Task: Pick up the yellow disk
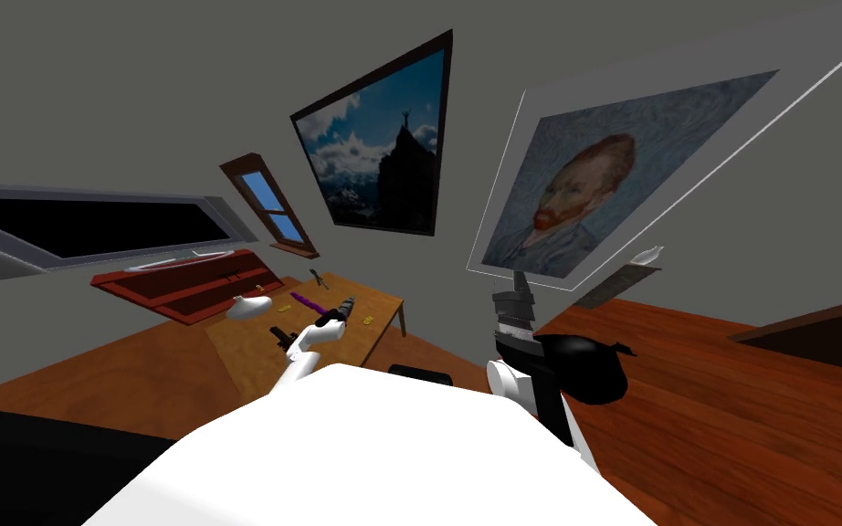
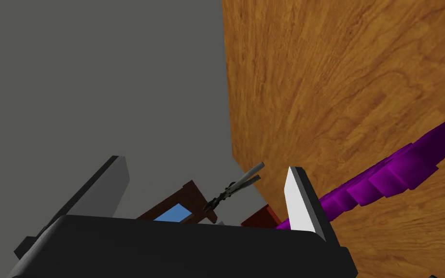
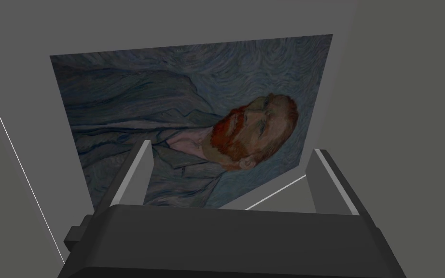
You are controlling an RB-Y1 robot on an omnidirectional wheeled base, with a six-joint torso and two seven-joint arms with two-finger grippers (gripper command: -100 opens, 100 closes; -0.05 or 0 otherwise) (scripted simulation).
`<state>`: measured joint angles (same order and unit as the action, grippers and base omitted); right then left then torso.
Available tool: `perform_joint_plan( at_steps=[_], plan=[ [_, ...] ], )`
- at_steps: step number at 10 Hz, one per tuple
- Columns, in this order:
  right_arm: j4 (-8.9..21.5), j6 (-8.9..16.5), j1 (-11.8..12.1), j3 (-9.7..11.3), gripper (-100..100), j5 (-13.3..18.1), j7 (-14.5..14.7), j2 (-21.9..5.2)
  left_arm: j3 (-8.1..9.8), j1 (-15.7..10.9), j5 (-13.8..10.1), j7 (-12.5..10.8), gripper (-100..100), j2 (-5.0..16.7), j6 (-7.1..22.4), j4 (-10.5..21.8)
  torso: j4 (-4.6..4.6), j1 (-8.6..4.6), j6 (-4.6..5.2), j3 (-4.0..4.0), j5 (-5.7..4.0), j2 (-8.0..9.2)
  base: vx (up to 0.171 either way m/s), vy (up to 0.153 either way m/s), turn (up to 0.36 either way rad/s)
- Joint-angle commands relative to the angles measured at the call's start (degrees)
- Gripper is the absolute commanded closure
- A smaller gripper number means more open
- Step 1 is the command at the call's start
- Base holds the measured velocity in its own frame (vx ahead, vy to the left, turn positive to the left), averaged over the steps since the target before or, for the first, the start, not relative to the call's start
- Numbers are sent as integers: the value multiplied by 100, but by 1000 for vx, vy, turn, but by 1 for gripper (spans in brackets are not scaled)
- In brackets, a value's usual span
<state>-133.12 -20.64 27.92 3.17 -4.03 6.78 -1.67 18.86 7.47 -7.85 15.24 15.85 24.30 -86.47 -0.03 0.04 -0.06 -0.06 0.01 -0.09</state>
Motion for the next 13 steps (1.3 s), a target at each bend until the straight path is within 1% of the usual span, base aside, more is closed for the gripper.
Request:
perform_joint_plan(
  at_steps=[1, 2, 3, 4, 5, 6, 7, 8, 9, 10, 11, 12, 13],
  plan=[
    [0, 0, 0, 0, 0, 0, 0, 0, 162, -148, -62, 138, -100, 87, 286, 286, 0, 0, 0, 0, 0, 0, 18, 10, -163],
    [0, 0, -1, 0, 0, 0, 0, 0, 162, -148, -62, 138, -100, 87, 389, 398, 1, -1, 4, 0, -1, -1, 15, 12, -81],
    [0, 0, 0, 0, 0, 0, 0, 0, 303, -300, -116, 255, -100, 172, 592, 645, 0, -1, 0, 1, 0, 1, 14, 13, -140],
    [0, 0, 0, 0, 0, 0, 0, 0, 303, -300, -116, 255, -100, 172, 689, 729, 1, -1, 3, 1, -1, 1, 14, 15, -96],
    [0, 0, 0, 0, 0, 0, 0, 0, 443, -452, -170, 370, -100, 258, 896, 936, 1, -1, 0, 1, -1, 2, 17, 17, -174],
    [0, 0, 0, 0, 0, 0, 0, 0, 443, -452, -170, 370, -100, 258, 986, 1059, 1, -1, 4, 0, 0, 0, 16, 17, -82],
    [0, 0, 0, 0, 0, 0, 0, 0, 580, -603, -223, 484, -100, 343, 1191, 1221, 0, 0, -2, 1, 0, 2, 17, 12, -135],
    [0, 0, 0, 0, 0, 0, 0, 0, 580, -603, -223, 484, -100, 343, 1279, 1388, 1, -2, 3, 0, -1, 0, 14, 13, -79],
    [0, 0, 0, 0, 0, 0, 0, 0, 580, -603, -223, 484, -100, 343, 1279, 1388, 0, -3, -1, 1, -1, 2, 5, 6, 10],
    [0, 0, 0, 0, 0, 0, 0, 0, 715, -752, -275, 596, -100, 428, 1566, 1609, 1, -5, -1, 2, -1, 4, 8, 10, -144],
    [0, 0, 0, 0, 0, 0, 0, 0, 715, -752, -275, 596, -100, 428, 1566, 1713, 1, -4, 3, 2, -1, 3, 12, 14, -98],
    [0, 0, 0, 0, 0, 0, 0, 0, 847, -899, -325, 705, -100, 512, 1792, 1936, 1, -4, 0, 2, -1, 2, 15, 13, -160],
    [0, 0, 0, 0, 0, 0, 0, 0, 847, -899, -325, 705, -100, 512, 1847, 2033, 1, -2, 2, 1, -1, 1, 12, 17, -72]
  ],
)
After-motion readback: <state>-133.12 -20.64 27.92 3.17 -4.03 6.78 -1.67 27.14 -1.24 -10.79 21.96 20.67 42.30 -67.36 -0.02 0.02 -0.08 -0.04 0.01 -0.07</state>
